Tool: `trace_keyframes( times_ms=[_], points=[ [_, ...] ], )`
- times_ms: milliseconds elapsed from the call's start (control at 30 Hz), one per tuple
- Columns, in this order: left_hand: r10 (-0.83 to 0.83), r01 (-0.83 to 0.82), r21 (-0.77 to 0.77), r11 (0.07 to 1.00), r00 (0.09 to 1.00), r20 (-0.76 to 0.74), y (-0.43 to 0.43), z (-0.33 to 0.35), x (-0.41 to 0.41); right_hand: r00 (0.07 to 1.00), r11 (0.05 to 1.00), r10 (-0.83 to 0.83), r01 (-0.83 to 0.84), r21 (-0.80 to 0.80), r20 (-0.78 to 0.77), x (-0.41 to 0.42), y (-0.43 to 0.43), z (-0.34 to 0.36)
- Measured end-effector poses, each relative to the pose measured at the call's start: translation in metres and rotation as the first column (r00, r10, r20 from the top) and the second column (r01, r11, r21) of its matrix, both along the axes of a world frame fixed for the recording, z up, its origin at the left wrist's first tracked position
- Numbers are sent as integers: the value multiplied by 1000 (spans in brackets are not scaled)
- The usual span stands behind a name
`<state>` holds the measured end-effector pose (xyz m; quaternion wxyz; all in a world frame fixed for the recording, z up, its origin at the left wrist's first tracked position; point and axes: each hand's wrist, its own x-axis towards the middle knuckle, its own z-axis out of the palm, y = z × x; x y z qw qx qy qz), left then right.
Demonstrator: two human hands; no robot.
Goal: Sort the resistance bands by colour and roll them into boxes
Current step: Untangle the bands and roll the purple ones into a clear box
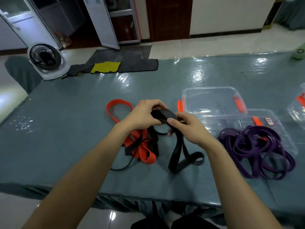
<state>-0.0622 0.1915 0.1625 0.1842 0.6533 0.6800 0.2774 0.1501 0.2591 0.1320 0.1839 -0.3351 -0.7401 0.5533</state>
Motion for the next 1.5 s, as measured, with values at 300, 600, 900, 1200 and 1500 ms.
trace_keyframes(
  times_ms=[300, 600, 900, 1200, 1500],
  points=[
    [27, -75, -444, 893, 993, -113, -30, -122, -36, 927, 967, -245, 213, -141, -282, 37, 21, 37],
    [255, -371, 262, 891, 885, 389, 27, 13, -67, 963, 961, -268, 264, 82, 41, 49, 43, -4],
    [339, -315, -429, 846, 941, -22, -58, -133, -51, 887, 974, -192, 122, 189, 419, 51, 52, -66],
    [545, -537, -428, 727, 830, -117, -103, -184, -56, 798, 993, -76, 112, -23, 598, 44, 33, -104],
    [541, -636, 138, 760, 735, 410, -80, -42, -80, 924, 961, -248, 197, 194, 290, -2, 43, -48]
  ],
)
